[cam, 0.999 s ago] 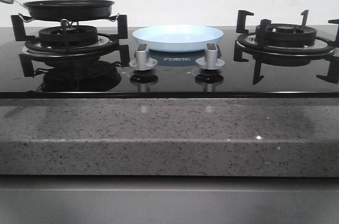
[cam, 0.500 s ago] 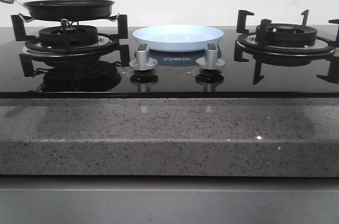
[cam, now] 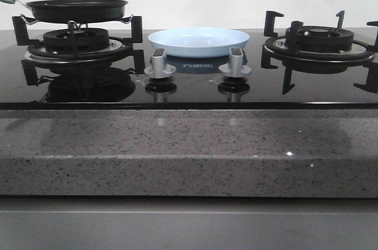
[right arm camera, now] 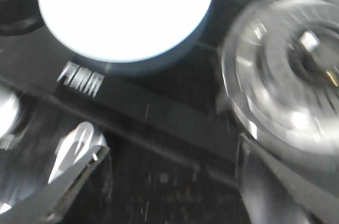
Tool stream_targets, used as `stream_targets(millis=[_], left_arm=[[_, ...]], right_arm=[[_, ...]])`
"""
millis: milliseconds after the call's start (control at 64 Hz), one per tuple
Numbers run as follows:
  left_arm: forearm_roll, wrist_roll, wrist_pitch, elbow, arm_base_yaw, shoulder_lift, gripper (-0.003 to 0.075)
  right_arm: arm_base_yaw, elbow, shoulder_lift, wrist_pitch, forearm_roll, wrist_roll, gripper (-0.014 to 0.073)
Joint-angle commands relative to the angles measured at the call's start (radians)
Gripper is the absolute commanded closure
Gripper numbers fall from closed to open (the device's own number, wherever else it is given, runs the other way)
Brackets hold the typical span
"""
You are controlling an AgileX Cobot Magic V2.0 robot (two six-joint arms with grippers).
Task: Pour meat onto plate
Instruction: 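Lower the right gripper to the rim of the light blue plate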
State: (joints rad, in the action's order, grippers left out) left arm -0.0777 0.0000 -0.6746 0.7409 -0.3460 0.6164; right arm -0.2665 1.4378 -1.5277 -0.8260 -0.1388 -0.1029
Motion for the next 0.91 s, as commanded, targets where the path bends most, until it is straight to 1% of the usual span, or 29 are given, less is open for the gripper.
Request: stream_targets(millis=[0, 203, 297, 562, 656, 765, 890], left_arm=[[-0.011, 0.000, 0.079, 0.025, -0.009, 0.007, 0.0282], [-0.011, 0.000, 0.079, 0.025, -0.009, 0.007, 0.0282], [-0.011, 0.000, 0.079, 0.025, -0.009, 0.007, 0.0282], [-0.011, 0.000, 0.079, 0.025, -0.009, 0.007, 0.0282], [-0.011, 0.000, 0.079, 0.025, -0.009, 0.007, 0.0282], [-0.011, 0.000, 0.076, 0.025, -0.009, 0.007, 0.0282], [-0.012, 0.000, 0.073, 0.025, -0.009, 0.007, 0.0282]], right_arm=[[0.001, 0.121, -0.049, 0.004, -0.007, -0.013, 0.0077], [0.019, 0.343, -0.237, -0.094, -0.008, -0.013, 0.0077], [0.031, 0.442, -0.315, -0.153, -0.034, -0.013, 0.0077], [0.049, 0.700, -0.517, -0.248, -0.068, -0.005, 0.0077], [0.049, 0.746, -0.561, -0.252, -0.074, -0.002, 0.0084], [0.049, 0.770, -0.593, -0.248, -0.080, -0.002, 0.0144], [0.049, 0.775, -0.614, -0.232, -0.081, -0.002, 0.0182]])
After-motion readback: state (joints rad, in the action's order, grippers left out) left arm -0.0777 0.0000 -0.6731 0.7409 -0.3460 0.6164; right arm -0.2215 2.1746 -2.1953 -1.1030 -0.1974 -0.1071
